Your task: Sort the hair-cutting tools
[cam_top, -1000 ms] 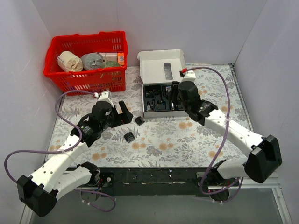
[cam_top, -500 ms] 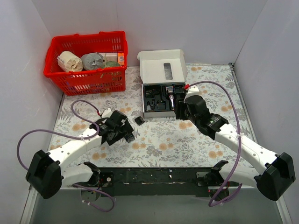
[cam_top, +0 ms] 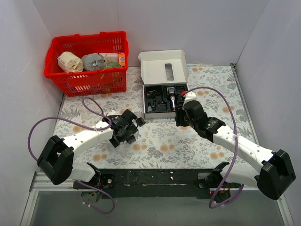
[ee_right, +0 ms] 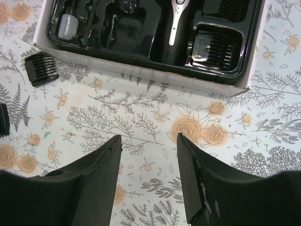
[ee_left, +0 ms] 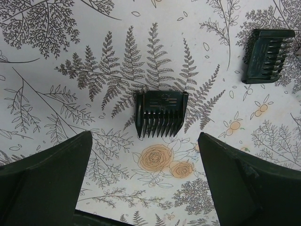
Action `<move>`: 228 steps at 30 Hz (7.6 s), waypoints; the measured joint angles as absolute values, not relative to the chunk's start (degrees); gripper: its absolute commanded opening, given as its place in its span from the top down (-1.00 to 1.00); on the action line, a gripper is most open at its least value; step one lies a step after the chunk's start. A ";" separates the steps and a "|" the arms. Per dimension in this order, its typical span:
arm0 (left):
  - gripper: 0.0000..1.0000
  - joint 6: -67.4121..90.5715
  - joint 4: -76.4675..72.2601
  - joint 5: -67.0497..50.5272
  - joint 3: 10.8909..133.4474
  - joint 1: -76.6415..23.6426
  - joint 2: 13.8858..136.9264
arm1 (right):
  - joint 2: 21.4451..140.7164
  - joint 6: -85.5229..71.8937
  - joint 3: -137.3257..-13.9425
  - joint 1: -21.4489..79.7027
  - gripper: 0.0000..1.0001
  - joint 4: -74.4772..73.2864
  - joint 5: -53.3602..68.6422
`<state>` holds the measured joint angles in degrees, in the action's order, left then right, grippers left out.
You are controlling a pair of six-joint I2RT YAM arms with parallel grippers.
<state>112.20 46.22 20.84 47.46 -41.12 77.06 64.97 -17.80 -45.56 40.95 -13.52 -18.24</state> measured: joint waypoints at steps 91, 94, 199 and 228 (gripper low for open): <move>0.79 101.30 42.28 17.50 51.57 -40.82 87.72 | 62.30 -19.11 -39.46 42.78 -0.17 -9.50 -14.81; 0.79 99.59 44.64 17.58 55.46 -41.12 87.66 | 61.58 -19.05 -39.46 42.78 -0.18 -10.22 -14.83; 0.52 78.48 50.81 13.41 118.93 -42.24 130.08 | 45.36 -23.75 -28.93 42.89 -0.22 -19.55 -13.23; 0.03 78.91 51.03 13.10 118.93 -42.24 130.08 | 44.60 -23.88 -28.21 42.89 -0.23 -19.55 -13.21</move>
